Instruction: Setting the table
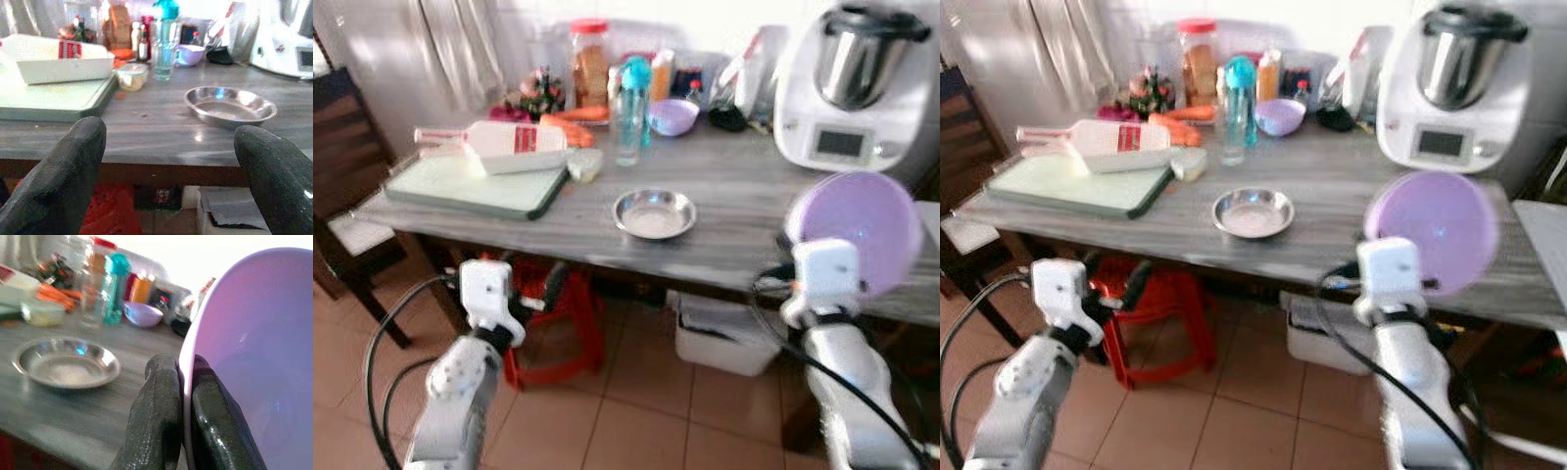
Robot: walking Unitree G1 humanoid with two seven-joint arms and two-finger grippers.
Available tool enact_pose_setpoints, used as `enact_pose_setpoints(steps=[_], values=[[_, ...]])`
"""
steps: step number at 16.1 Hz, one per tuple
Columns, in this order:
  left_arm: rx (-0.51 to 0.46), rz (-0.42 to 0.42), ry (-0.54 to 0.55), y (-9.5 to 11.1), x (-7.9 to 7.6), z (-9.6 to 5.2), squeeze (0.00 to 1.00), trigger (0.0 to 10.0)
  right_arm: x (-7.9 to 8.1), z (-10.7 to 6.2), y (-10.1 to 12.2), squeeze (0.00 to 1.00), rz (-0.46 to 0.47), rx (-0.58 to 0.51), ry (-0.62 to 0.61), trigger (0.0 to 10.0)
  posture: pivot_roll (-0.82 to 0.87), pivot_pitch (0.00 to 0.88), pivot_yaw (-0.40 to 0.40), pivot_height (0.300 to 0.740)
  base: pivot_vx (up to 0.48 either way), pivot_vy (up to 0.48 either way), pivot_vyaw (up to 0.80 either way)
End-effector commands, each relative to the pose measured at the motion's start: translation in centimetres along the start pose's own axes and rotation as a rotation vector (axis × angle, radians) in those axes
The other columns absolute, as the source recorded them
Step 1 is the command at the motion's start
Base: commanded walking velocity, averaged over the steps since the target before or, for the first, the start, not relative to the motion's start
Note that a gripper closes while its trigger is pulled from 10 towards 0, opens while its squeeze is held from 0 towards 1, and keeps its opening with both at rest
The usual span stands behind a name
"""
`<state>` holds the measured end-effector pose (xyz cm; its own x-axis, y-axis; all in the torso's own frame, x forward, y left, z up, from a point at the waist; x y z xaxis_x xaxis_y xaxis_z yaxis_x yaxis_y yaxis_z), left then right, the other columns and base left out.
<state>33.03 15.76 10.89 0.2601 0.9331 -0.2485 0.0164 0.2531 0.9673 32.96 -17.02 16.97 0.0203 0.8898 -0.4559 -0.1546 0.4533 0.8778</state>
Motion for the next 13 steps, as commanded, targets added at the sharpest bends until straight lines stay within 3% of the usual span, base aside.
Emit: enact_pose_setpoints(steps=[1, 4, 13], values=[[-0.013, 0.003, -0.016, 0.54, -0.61, 0.55, 0.0, 10.0, -1.08, 0.08, 0.19, 0.0, -0.02, -0.008, -0.023, 10.0, -0.01, 0.0, 0.029, 0.74, 0.311, 0.0, 0.0], [-0.008, -0.002, -0.015, 0.5, -0.54, 0.49, 0.0, 10.0, -1.25, 0.16, 0.1, 0.0, -0.024, -0.007, -0.021, 10.0, -0.01, 0.0, 0.029, 0.74, 0.306, 0.0, 0.0], [0.002, -0.013, -0.039, 0.19, -1.35, 0.81, 0.0, 10.0, -0.95, 0.21, 0.17, 0.0, -0.019, -0.011, -0.003, 10.0, -0.01, 0.0, 0.03, 0.74, 0.304, 0.0, 0.45]])
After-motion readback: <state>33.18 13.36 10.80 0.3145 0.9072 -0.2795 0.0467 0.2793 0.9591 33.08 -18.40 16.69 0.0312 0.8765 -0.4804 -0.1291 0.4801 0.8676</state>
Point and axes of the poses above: a point about 5 cm out from each wrist's last joint towards the gripper, its own z axis pointing out of the wrist towards the gripper, its own y axis along the axis of the wrist's last joint, x = y × z, the point moved 6 cm from there along z, pointing out of the wrist towards the gripper, and after that the axes turned 11 degrees about -z, right-handed, at the moved point
